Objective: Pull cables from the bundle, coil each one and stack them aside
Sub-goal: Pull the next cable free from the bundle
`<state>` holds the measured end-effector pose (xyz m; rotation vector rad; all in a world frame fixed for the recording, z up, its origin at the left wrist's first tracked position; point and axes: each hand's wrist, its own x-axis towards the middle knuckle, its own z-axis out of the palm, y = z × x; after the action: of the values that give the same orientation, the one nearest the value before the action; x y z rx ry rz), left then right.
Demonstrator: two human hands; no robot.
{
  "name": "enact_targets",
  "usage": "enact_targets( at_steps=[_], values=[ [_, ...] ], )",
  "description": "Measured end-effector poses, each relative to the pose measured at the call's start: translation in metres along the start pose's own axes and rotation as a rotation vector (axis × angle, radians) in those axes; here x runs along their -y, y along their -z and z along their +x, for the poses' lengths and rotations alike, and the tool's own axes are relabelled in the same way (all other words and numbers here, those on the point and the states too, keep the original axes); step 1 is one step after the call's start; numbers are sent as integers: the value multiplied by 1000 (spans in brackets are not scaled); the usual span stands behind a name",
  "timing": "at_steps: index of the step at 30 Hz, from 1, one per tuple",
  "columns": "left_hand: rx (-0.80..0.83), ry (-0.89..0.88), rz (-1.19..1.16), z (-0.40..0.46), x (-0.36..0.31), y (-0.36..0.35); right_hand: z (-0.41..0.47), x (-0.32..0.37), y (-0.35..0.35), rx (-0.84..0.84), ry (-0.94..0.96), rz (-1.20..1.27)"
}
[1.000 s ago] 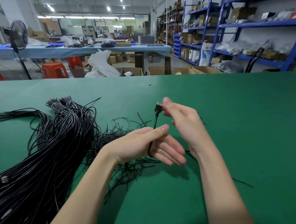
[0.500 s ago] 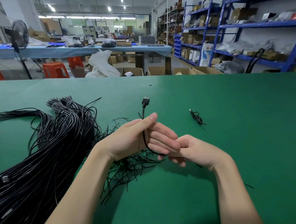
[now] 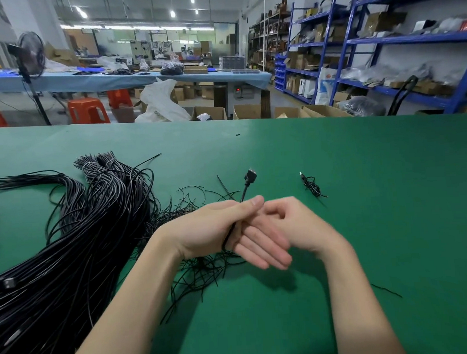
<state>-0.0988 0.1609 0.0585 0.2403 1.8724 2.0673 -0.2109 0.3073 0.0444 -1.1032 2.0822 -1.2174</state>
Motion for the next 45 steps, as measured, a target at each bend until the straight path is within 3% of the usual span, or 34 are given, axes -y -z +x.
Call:
enact_targets(
  at_steps=[3,5,12,20,25,30,33,37,40,43,45],
  values=[
    [-8,128,60,3,5,1,-4,9,14,-200,44,117],
    [-78,149,41,7,9,2,-9,20,22,-238,87,116],
    [-366,-131,-179,18,13,11,-16,45,14,-228,154,102],
    [-513,-426,-435,22,7,18,-14,45,-11,152,6,320],
    [-347,-561,-606,11,1,22,-10,14,-11,317,-32,335],
    [-65,-477,-561,-4,-2,16,-8,-5,-18,299,-76,373],
    [5,-327,-362,-9,-1,13,-4,-8,-11,101,-62,201],
    [1,-70,-93,-8,0,11,-5,2,5,-45,-12,-93],
    [-5,62,81,-2,0,7,-7,15,11,-134,18,-167],
    [-150,156,183,3,3,7,-13,27,18,-159,7,-284],
    [-286,84,180,5,6,12,-16,32,21,-239,34,-367]
  ],
)
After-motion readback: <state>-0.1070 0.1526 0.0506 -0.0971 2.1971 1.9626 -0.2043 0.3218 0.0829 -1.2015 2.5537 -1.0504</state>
